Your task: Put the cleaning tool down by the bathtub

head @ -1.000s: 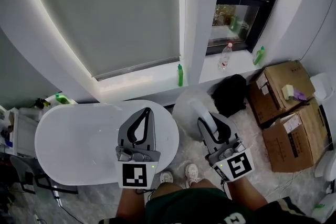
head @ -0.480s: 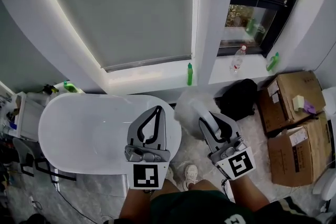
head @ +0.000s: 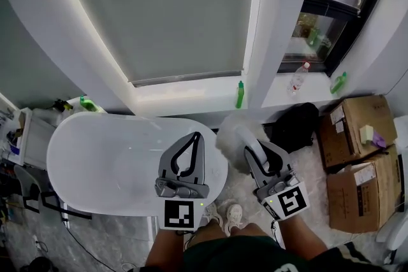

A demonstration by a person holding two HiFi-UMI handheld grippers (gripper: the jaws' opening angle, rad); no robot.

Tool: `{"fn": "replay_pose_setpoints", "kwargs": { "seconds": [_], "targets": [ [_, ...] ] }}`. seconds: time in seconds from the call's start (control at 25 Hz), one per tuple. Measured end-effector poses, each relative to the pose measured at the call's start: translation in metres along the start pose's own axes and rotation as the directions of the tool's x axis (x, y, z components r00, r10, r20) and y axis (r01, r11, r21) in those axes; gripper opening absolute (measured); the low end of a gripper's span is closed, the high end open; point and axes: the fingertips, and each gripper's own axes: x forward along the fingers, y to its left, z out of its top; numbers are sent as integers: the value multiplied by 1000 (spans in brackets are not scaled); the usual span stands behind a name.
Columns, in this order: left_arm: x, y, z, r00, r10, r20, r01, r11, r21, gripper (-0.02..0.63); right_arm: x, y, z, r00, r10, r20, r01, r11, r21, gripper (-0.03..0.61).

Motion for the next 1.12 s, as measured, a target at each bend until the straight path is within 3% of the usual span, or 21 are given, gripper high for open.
{"fn": "replay_pose_setpoints", "kwargs": {
  "seconds": [0.2,0.44,0.64,0.8,0.96,1.12],
  "targets": [
    [7,28,-9,999,-25,25,24,1000,17,9,33,10,-9,999,-5,-44,5,1000,2,98],
    [9,61,-29,999,-32,22,33,997,-75,9,68,23,-19,998,3,-67,-6,999,-47,97],
    [23,69,-50,998,-55,21,56,998,-40,9,85,21,-32,997,-9,-71,3,997,-76,97],
    [29,77,-69,1000,-27,-14,26,997,-72,8,96,15,-46,996,1,-88,-6,998,-63,97],
    [45,82,-76,1000,-1,-9,0,999,-43,8,109,1,-62,994,17,-109,-23,998,-51,97],
    [66,80,-92,999,9,-53,-10,1000,-28,8,124,-16,-80,992,58,-116,-62,998,-30,97]
  ]
}}
